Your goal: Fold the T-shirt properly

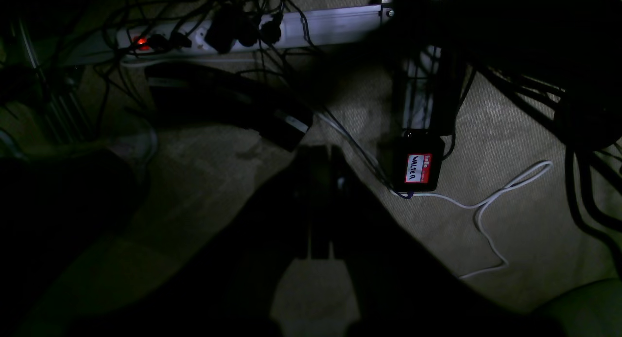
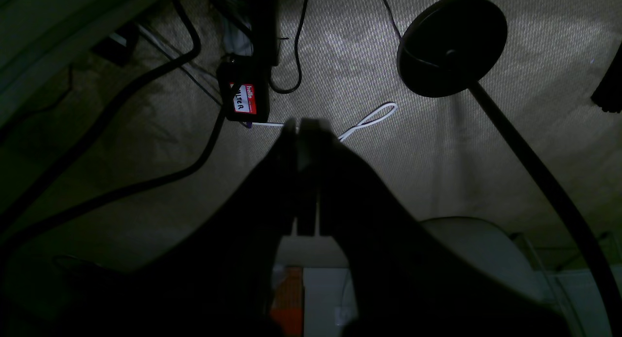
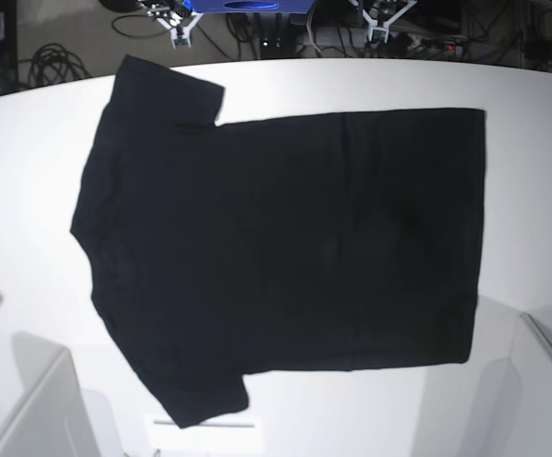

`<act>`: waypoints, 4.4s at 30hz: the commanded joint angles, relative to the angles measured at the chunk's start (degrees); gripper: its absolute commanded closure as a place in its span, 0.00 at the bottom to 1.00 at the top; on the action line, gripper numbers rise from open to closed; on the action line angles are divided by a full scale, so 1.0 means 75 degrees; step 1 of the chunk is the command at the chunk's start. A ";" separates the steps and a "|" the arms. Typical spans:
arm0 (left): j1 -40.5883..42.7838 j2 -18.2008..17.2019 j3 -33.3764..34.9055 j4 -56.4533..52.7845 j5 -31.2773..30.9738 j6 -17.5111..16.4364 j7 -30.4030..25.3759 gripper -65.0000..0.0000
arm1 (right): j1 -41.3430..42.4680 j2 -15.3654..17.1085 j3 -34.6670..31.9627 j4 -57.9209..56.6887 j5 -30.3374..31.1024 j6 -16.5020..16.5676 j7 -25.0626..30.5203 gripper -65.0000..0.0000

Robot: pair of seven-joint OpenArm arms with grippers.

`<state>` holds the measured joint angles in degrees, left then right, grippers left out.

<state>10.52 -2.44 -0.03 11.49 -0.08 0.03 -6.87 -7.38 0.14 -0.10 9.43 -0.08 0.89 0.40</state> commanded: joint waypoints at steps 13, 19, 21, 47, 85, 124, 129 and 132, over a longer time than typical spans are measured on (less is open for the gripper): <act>0.0115 -0.0033 -0.0001 0.0022 -0.0031 0.0037 -0.0050 1.00 | -0.0042 0.0046 -0.0004 0.0038 -0.0019 -0.0007 0.0011 1.00; 0.0115 -0.0033 -0.0001 0.0022 -0.0031 0.0037 -0.0050 1.00 | -0.0042 0.0046 -0.0004 0.0038 -0.0019 -0.0007 0.0011 1.00; 0.0115 -0.0033 0.0022 0.0022 -0.0031 0.0037 -0.0050 1.00 | -0.0042 0.0046 -0.0004 0.0038 -0.0019 -0.0007 0.0011 1.00; 0.2424 -0.0290 0.0092 0.3128 -0.0007 0.0037 -0.0050 1.00 | -0.2515 0.0046 0.0042 0.3519 0.0016 -0.0007 -0.0048 1.00; 0.7241 -0.1146 -0.0951 1.3548 -0.0054 0.0060 -0.0039 1.00 | -0.4907 -0.0212 0.2703 1.3717 0.0028 -0.0007 -0.3635 1.00; 0.5694 -0.1123 -0.2815 1.1860 -0.4274 -0.1370 0.0043 0.44 | -0.3723 0.0081 0.3582 1.2310 0.4845 0.0919 -0.4819 0.43; 0.5507 -0.1099 -0.2826 1.1650 -0.4473 -0.1358 0.0043 0.44 | -0.3781 0.0163 0.3207 1.2299 0.4834 0.0931 -0.5124 0.51; 0.5448 -0.1123 -0.2826 1.1403 -0.5130 -0.1358 0.0043 0.44 | -0.3828 0.0350 0.2832 1.2275 0.4834 0.0931 -0.5100 0.52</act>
<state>50.26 -10.50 -20.82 96.53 -38.65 -9.93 -5.65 -35.16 2.85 21.39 101.82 36.47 8.05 -34.54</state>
